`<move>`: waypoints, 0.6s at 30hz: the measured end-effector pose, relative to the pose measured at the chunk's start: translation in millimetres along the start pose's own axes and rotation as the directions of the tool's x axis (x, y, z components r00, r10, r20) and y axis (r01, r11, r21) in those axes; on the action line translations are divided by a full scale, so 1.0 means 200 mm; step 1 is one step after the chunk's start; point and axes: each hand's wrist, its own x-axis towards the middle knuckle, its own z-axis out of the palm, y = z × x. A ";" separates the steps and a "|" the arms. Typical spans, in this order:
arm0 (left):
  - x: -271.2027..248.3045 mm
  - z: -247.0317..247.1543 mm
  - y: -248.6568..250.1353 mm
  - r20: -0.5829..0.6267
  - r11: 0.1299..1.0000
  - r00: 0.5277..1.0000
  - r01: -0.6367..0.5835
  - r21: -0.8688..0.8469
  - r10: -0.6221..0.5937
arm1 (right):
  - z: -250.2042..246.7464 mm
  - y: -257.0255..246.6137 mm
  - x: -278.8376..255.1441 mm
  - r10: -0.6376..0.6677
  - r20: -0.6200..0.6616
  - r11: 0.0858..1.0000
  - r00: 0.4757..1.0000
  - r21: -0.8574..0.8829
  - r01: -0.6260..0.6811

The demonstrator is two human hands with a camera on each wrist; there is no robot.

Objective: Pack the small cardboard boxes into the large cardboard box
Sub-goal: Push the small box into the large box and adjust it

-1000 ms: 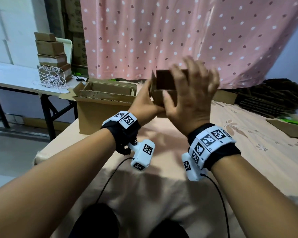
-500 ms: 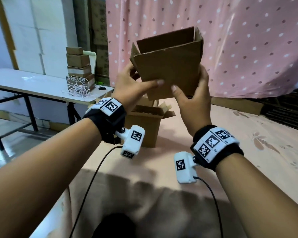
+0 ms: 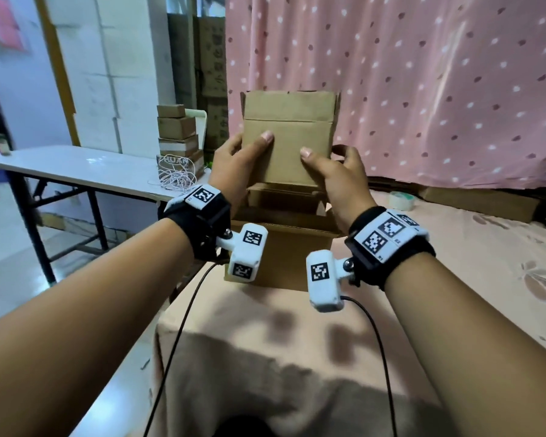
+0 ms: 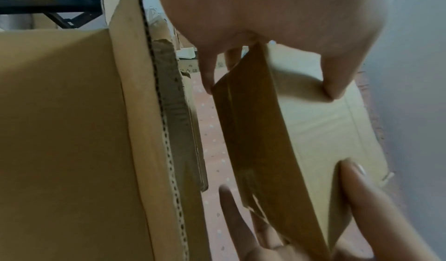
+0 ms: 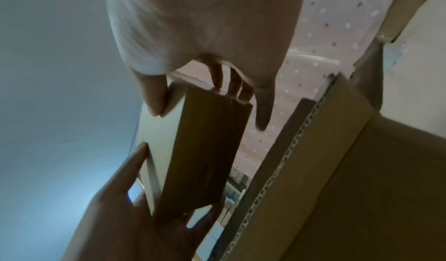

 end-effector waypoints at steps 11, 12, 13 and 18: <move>0.06 -0.07 -0.14 0.003 0.978 1.000 0.024 0.207 -0.025 | 0.03 0.12 0.14 0.200 0.129 0.972 0.971 -0.151 -0.180; 0.07 -0.07 -0.15 0.011 0.971 1.000 0.007 0.240 -0.011 | 0.02 0.12 0.14 0.225 0.153 0.966 0.962 -0.163 -0.200; 0.07 -0.08 -0.17 0.021 0.962 1.000 0.000 0.272 -0.006 | 0.01 0.11 0.15 0.252 0.180 0.958 0.951 -0.188 -0.218; 0.06 -0.12 -0.27 0.074 0.921 0.997 -0.014 0.390 -0.016 | -0.06 0.20 0.19 0.301 0.219 0.922 0.928 -0.316 -0.225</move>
